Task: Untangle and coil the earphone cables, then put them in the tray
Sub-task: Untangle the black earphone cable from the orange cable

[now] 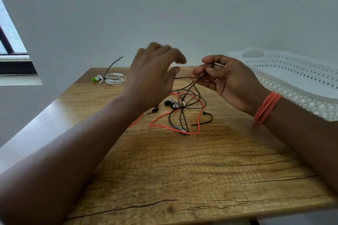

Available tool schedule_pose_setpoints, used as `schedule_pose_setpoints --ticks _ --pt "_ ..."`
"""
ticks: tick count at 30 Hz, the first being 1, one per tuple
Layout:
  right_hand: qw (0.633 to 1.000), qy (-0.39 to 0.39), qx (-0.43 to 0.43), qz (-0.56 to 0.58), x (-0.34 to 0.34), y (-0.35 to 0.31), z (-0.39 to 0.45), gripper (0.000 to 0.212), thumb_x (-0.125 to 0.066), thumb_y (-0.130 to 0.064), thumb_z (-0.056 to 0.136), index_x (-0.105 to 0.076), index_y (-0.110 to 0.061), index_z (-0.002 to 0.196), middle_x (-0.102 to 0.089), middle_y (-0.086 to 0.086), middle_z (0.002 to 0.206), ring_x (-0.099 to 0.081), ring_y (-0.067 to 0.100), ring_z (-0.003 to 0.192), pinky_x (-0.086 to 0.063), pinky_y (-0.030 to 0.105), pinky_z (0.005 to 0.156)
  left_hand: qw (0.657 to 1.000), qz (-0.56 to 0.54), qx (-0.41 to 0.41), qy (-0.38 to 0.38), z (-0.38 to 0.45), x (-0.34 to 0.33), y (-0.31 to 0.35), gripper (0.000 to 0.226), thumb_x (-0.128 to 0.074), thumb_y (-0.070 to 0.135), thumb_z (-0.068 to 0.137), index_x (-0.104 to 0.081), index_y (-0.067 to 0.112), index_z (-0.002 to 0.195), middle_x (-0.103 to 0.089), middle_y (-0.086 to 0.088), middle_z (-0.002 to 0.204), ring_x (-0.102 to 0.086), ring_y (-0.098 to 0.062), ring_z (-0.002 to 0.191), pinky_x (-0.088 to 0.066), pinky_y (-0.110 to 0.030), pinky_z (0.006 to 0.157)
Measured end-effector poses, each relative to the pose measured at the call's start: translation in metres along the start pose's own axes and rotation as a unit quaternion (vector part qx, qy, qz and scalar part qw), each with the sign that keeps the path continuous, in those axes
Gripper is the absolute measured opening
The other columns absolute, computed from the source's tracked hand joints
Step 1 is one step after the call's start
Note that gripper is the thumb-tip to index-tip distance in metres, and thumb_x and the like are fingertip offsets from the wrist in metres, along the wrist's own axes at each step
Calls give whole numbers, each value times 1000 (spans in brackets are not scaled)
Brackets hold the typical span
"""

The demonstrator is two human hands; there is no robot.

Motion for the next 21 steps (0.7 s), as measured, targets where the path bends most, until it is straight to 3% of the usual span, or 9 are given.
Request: schedule_pose_setpoints --ticks 3,5,6,8,10,13,15,18,21 --pt "997 -62 -45 -19 -15 2 -7 28 -37 0 99 -46 -3 126 -56 6 71 -53 16 51 -55 35 58 1000 -28 -6 4 -2 -1 0 51 -58 4 87 -50 17 135 -53 -1 136 -44 -19 129 -36 -31 99" --pt "992 -101 -60 -55 -24 5 -12 32 -38 -2 100 -45 -6 131 -48 3 67 -32 9 42 -36 22 39 992 -115 28 -52 -5 -12 -3 57 -50 4 93 -38 20 146 -45 2 145 -42 -13 134 -37 -34 108" --pt "989 -116 -60 -67 -28 7 -13 32 -38 -2 100 -45 -7 131 -47 3 67 -26 8 42 -29 19 36 985 -146 47 -78 -7 -17 -5 53 -46 7 96 -35 22 147 -49 4 143 -50 -7 125 -41 -33 103" --pt "986 -135 -56 -80 -32 7 -15 32 -39 -2 100 -45 -8 131 -46 3 66 -22 8 43 -23 17 34 979 -168 61 -100 -9 -22 -4 43 -41 17 101 -39 24 143 -62 6 125 -59 2 94 -47 -33 86" --pt "983 -150 -62 -84 -35 4 -17 31 -39 -3 100 -45 -8 130 -48 3 65 -21 8 44 -22 16 34 977 -186 58 -89 -9 -22 -2 34 -40 25 101 -46 21 134 -67 5 99 -61 -6 85 -51 -40 78" --pt "977 -166 -74 -108 -34 2 -18 27 -41 -6 99 -49 -9 125 -49 3 64 -20 7 44 -20 16 35 973 -210 82 -58 -7 -19 -6 22 -50 26 99 -57 18 118 -55 3 74 -55 -15 70 -50 -43 69" --pt "975 -166 -80 -121 -34 5 -19 26 -43 -7 99 -49 -10 124 -48 4 64 -20 7 43 -19 17 36 971 -213 102 -35 -7 -18 -9 20 -59 26 94 -59 19 113 -50 1 81 -51 -12 71 -49 -34 66" --pt "972 -185 -94 -114 -38 8 -22 27 -46 -9 96 -48 -10 123 -47 4 64 -20 6 42 -15 18 38 965 -230 108 -72 -10 -24 -6 42 -57 23 95 -45 19 135 -45 3 126 -52 -7 108 -46 -20 86" --pt "963 -228 -108 -92 -43 7 -26 38 -49 -12 90 -44 -6 127 -49 5 66 -20 4 39 -12 18 38 903 -370 132 -173 -16 -41 2 50 -45 20 98 -33 15 146 -53 -1 135 -52 -13 125 -43 -31 102"
Point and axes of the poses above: each hand's wrist, its own z-axis towards the middle knuckle, its own x-axis out of the back of the hand, y = z × x, the point moved 7 cm from there along z, towards the middle knuckle
